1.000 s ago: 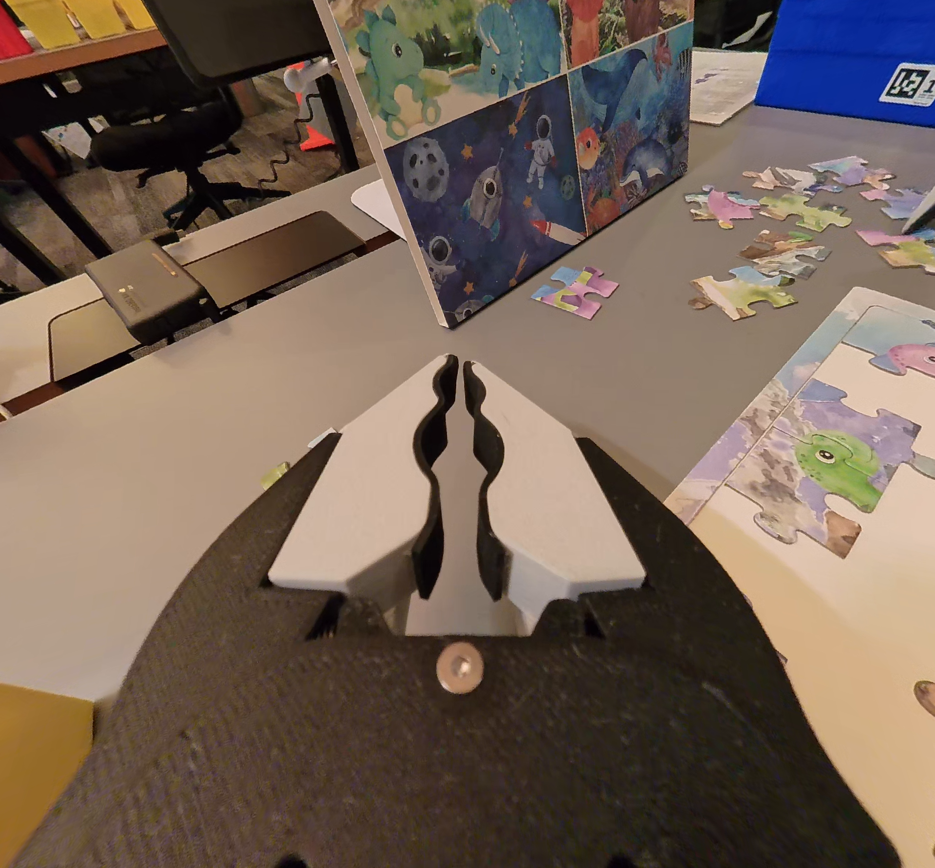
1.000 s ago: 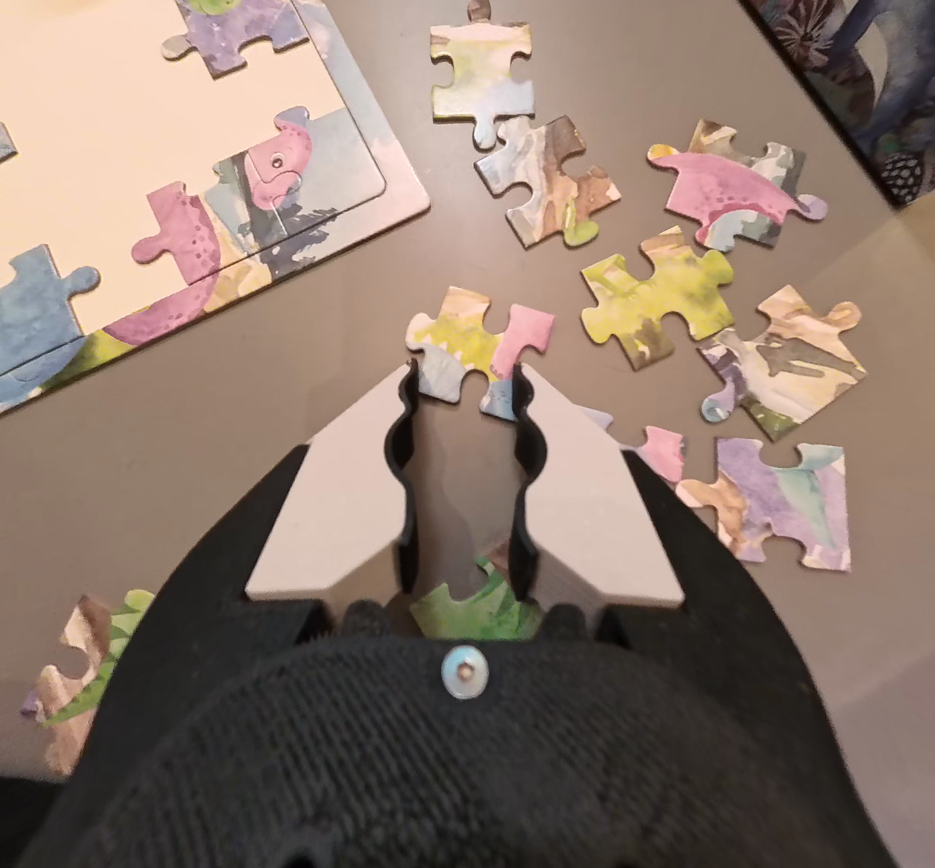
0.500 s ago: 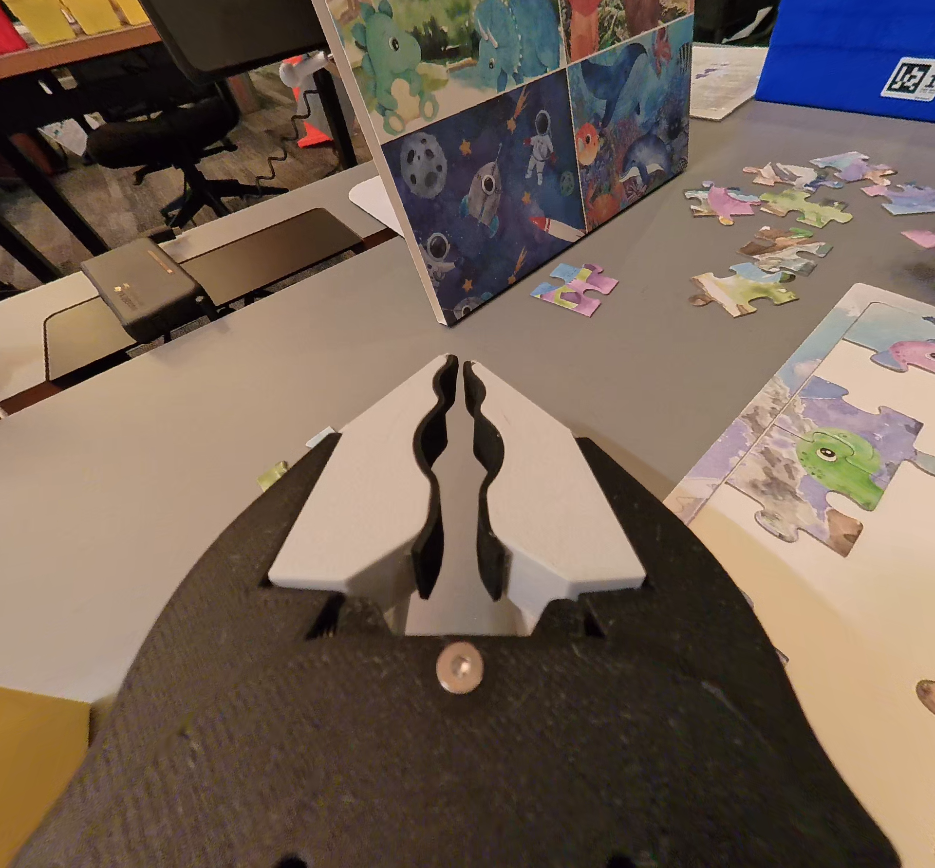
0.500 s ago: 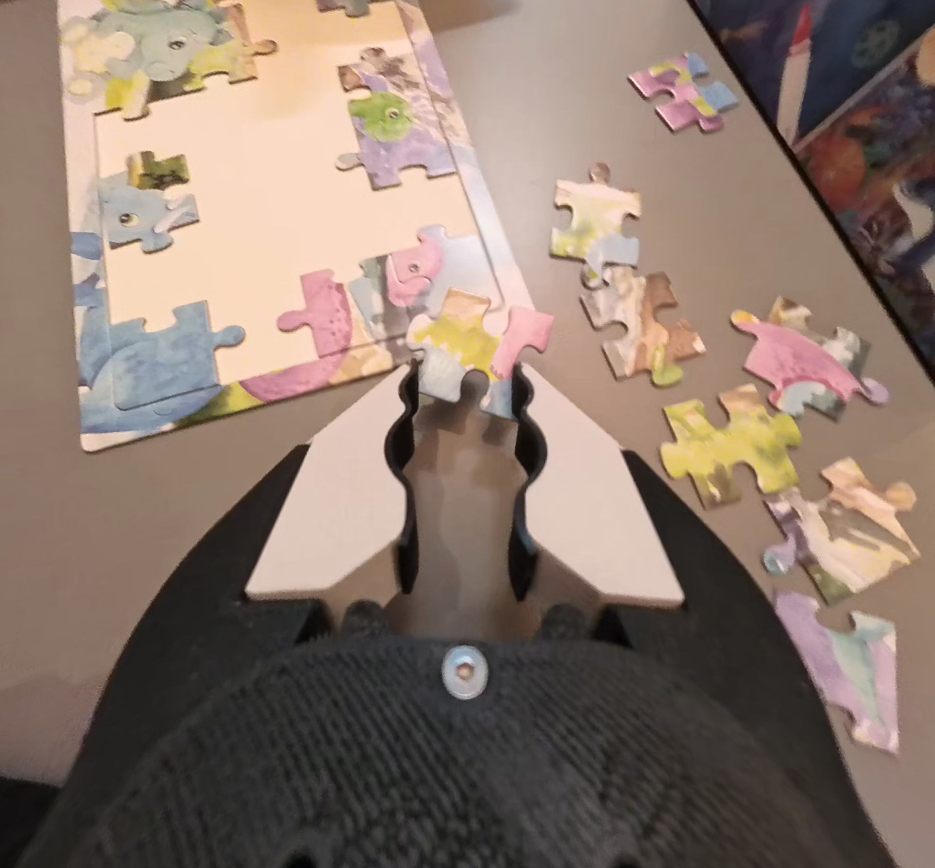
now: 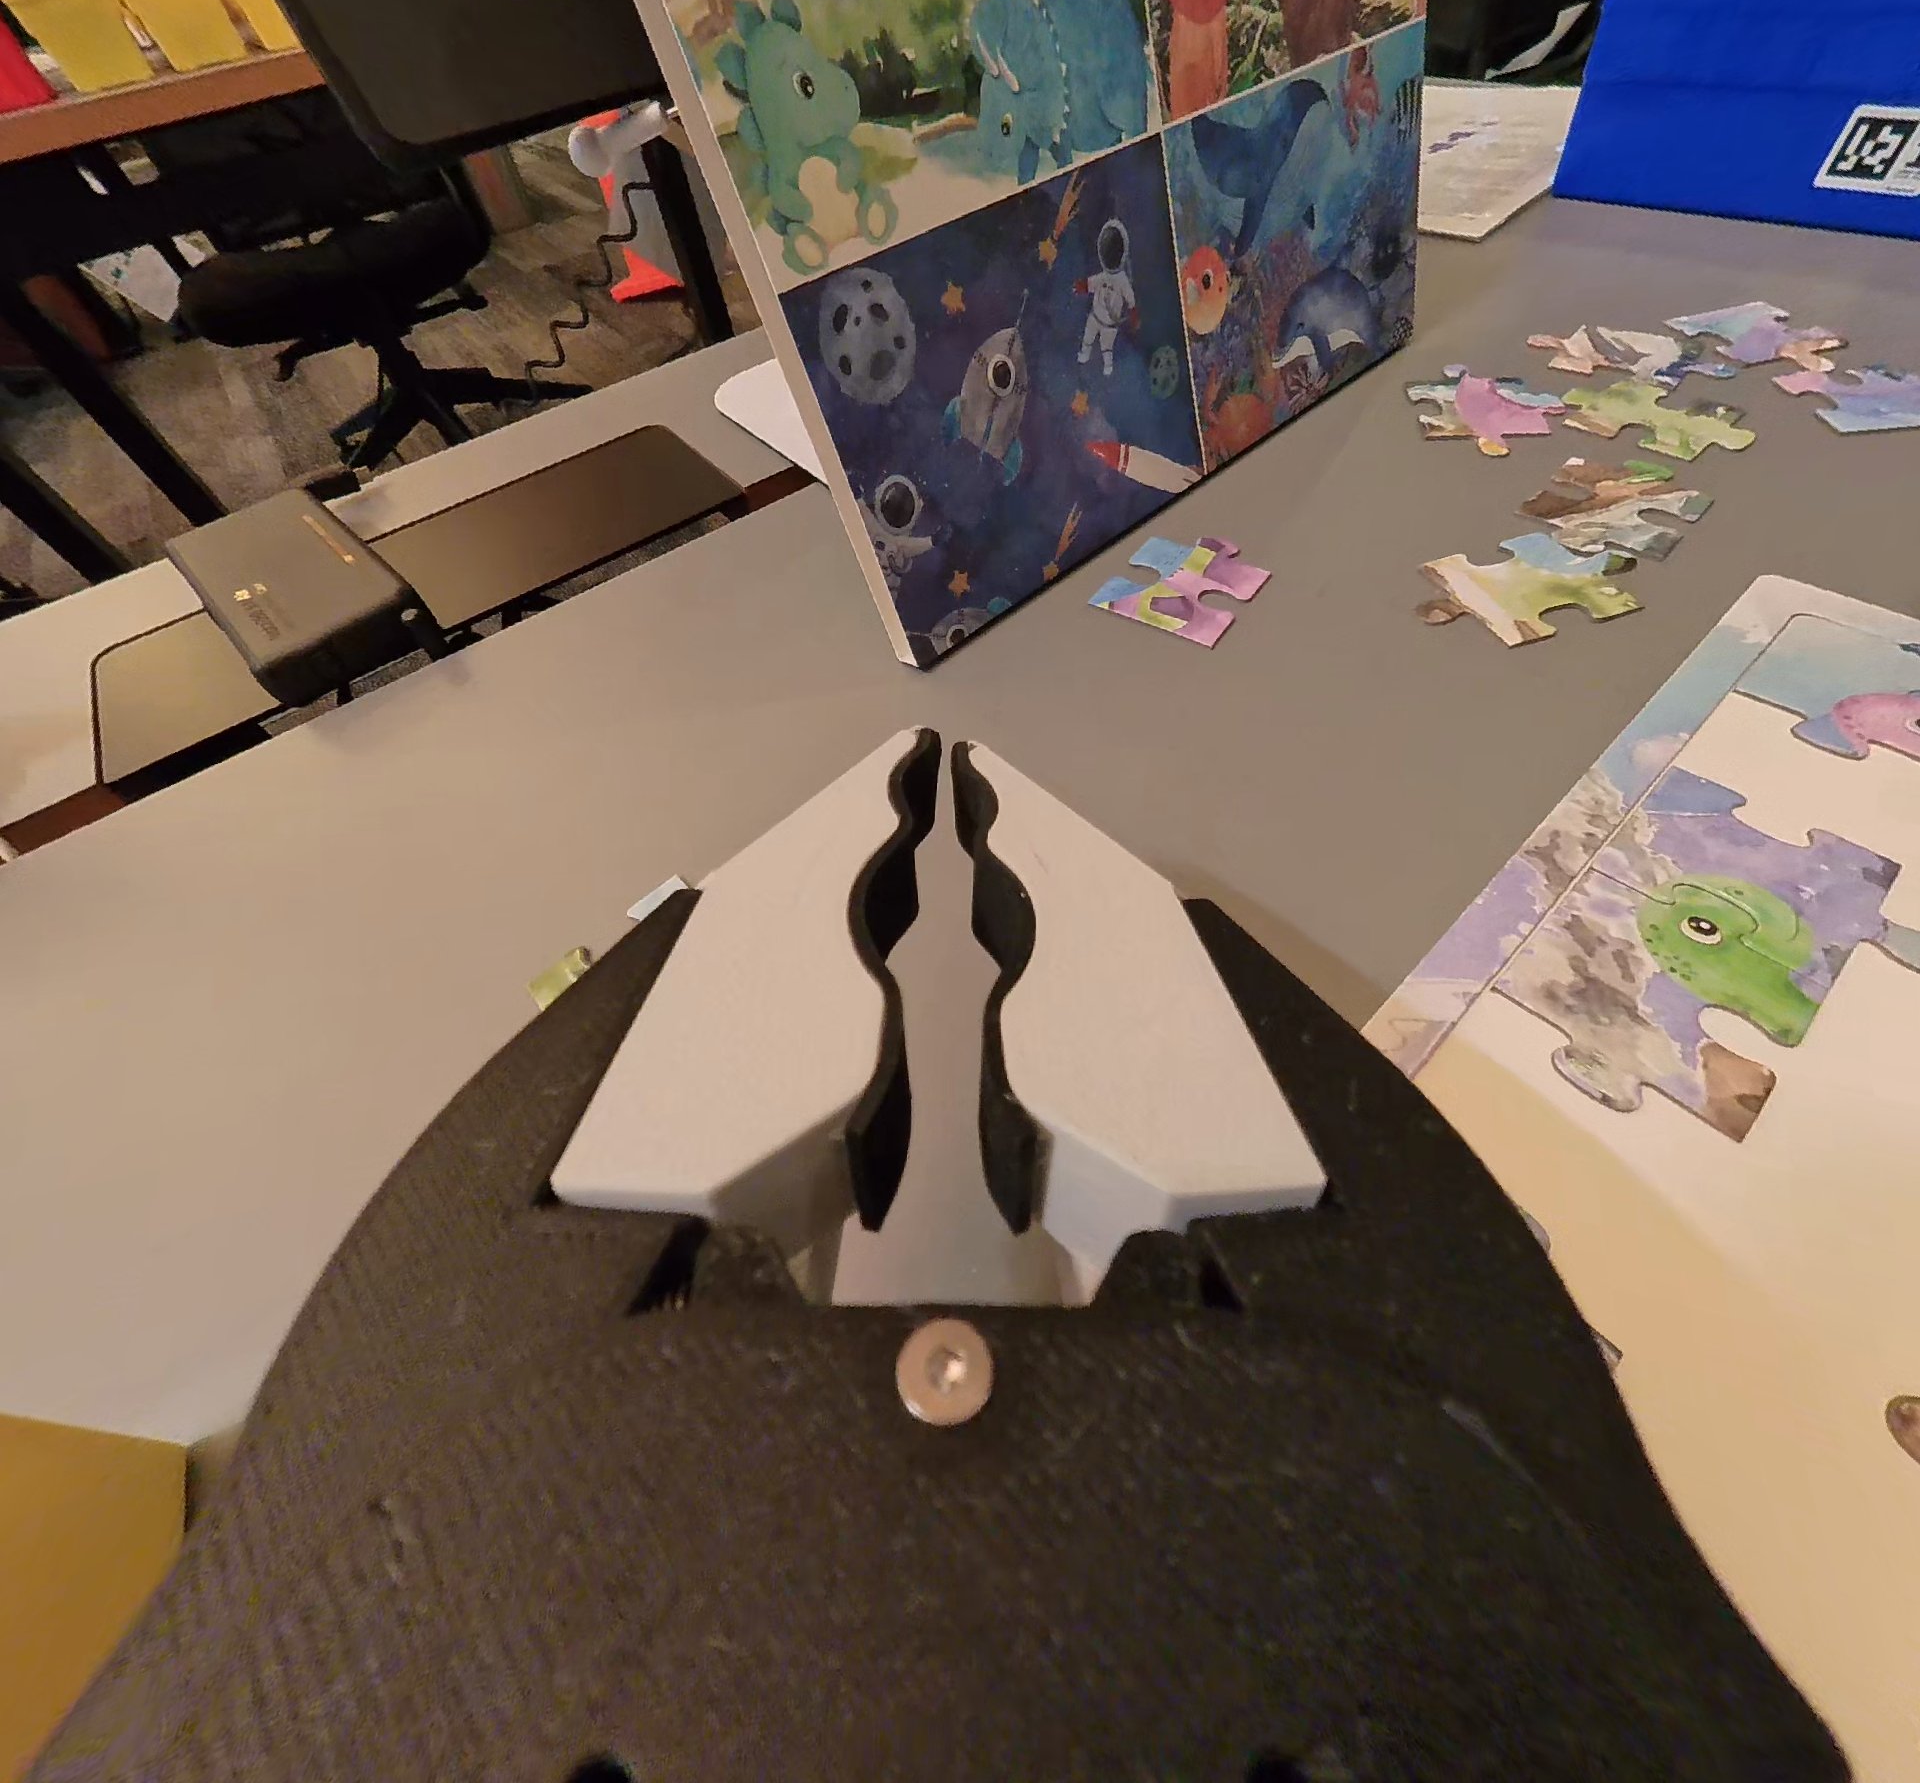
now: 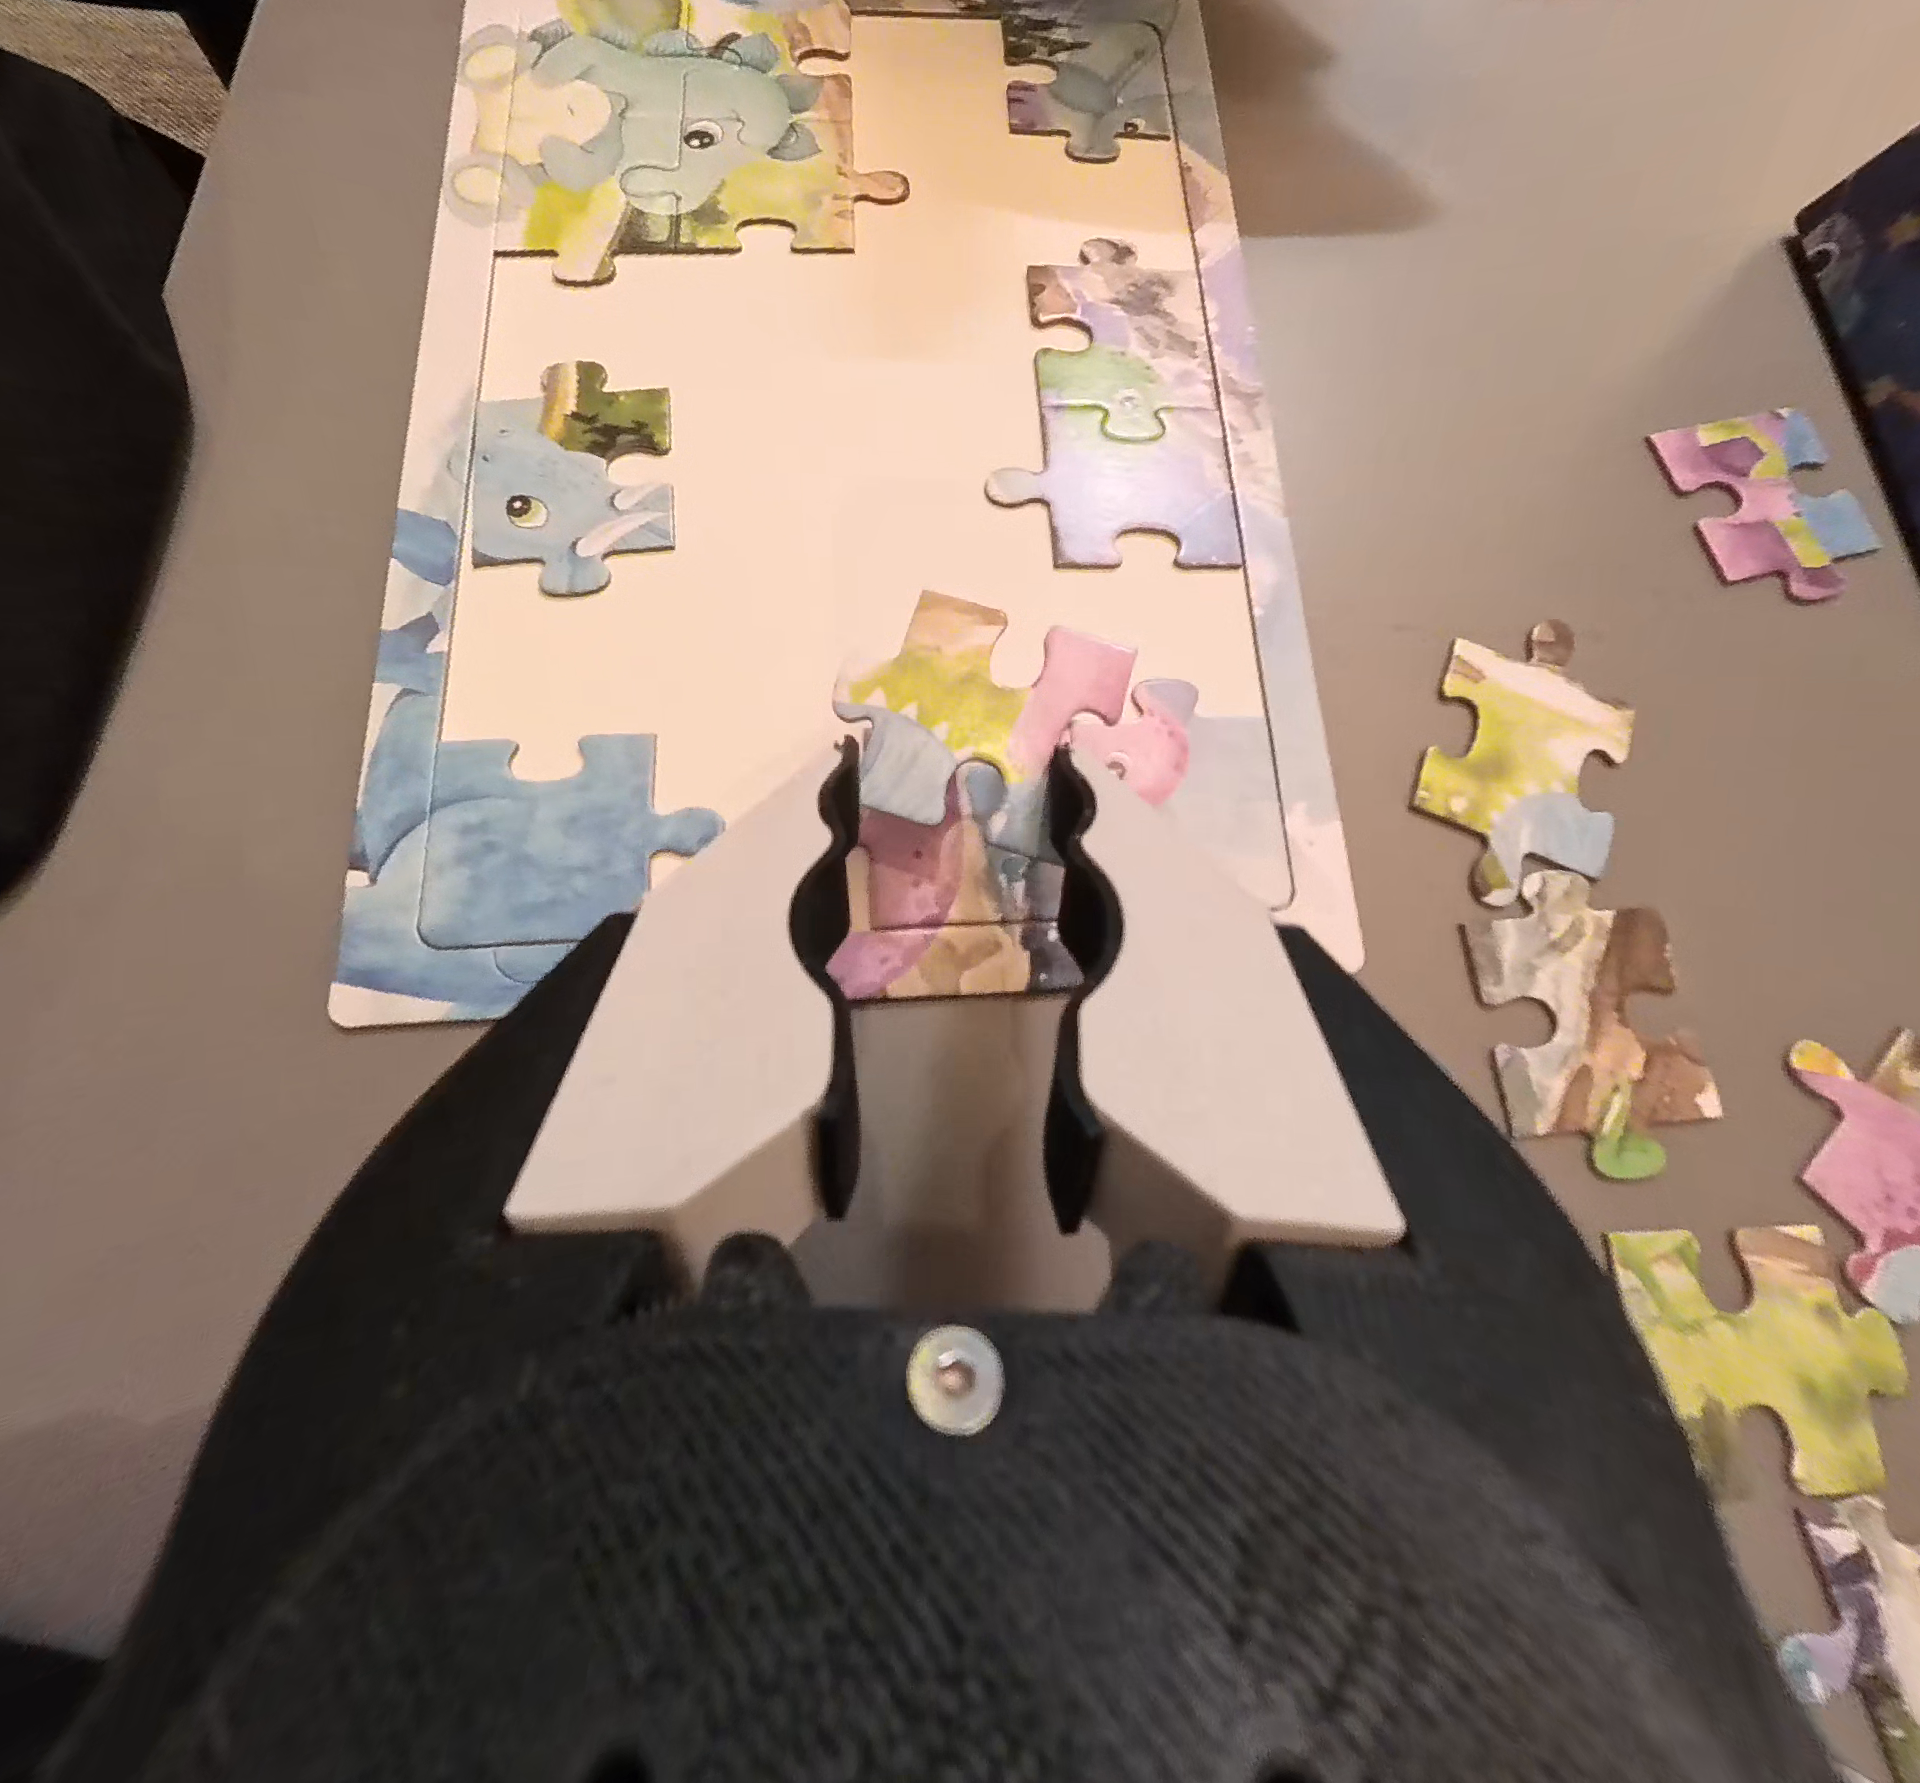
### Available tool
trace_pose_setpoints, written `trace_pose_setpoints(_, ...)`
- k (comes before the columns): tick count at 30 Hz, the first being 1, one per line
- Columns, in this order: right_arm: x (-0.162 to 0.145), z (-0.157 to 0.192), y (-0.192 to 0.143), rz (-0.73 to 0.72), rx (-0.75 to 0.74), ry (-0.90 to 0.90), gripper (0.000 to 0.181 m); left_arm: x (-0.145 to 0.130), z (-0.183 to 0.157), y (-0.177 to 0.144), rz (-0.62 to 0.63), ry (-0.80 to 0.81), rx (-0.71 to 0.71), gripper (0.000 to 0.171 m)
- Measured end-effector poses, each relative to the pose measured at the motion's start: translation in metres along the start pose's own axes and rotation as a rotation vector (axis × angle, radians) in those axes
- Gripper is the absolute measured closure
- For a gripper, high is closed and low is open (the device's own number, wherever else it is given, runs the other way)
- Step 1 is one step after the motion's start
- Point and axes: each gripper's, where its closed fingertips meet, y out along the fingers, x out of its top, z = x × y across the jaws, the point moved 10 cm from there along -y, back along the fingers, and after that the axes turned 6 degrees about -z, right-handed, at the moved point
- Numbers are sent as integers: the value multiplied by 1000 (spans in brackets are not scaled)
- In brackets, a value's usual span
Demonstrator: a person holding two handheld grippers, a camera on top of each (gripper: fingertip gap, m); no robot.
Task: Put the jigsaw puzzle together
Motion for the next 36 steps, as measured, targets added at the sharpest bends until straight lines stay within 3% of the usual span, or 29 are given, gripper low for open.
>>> trace_pose_setpoints(36, 0, -1, -2, 1, -17, 7, 146, 0, -2, 1, 8, 12, -2, 171)
